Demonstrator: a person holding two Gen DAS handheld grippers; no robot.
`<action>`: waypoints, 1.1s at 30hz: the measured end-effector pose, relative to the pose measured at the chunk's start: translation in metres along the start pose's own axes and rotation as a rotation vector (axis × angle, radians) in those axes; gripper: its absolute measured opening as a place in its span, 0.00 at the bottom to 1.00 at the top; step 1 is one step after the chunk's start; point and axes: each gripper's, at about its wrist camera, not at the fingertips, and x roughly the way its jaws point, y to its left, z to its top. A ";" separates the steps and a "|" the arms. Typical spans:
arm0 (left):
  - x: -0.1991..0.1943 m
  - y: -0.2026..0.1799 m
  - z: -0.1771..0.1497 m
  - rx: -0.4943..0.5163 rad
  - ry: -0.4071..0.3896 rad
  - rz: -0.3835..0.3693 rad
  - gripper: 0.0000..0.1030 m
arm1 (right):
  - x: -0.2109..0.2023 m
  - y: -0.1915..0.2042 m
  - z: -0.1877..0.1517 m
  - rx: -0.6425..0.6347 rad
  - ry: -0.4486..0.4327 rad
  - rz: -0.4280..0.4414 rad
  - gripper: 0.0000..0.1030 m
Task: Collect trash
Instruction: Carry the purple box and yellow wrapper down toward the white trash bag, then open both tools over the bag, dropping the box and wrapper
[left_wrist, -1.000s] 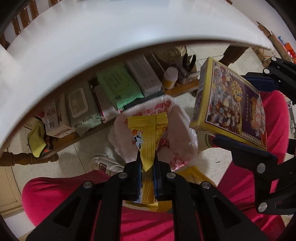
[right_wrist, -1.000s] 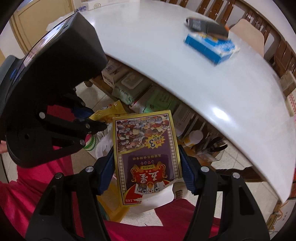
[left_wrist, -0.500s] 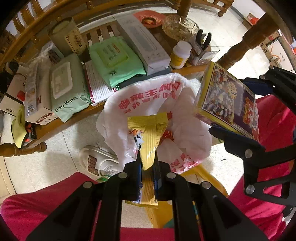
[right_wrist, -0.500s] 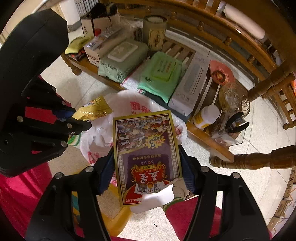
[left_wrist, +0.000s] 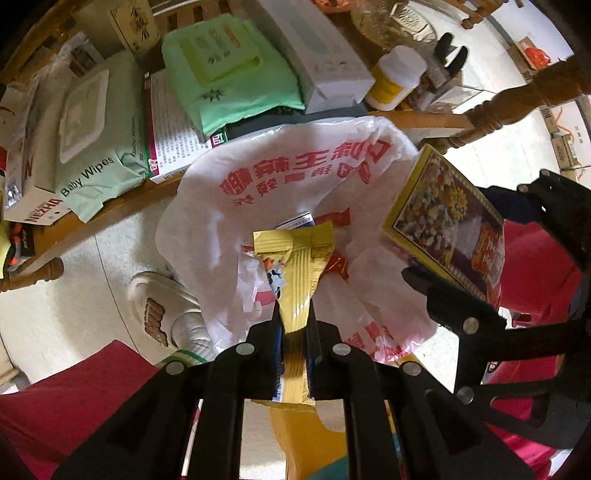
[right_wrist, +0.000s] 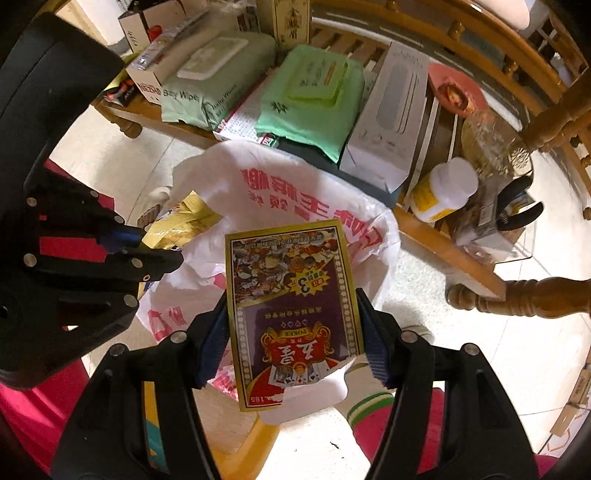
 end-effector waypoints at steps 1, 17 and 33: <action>0.004 0.000 0.001 -0.004 0.007 0.000 0.10 | 0.005 0.000 0.001 0.003 0.008 0.003 0.60; 0.040 0.011 0.016 -0.080 0.089 -0.003 0.10 | 0.046 -0.010 0.011 0.054 0.078 0.013 0.60; 0.040 0.016 0.018 -0.103 0.087 0.067 0.31 | 0.056 -0.023 0.011 0.098 0.101 0.036 0.65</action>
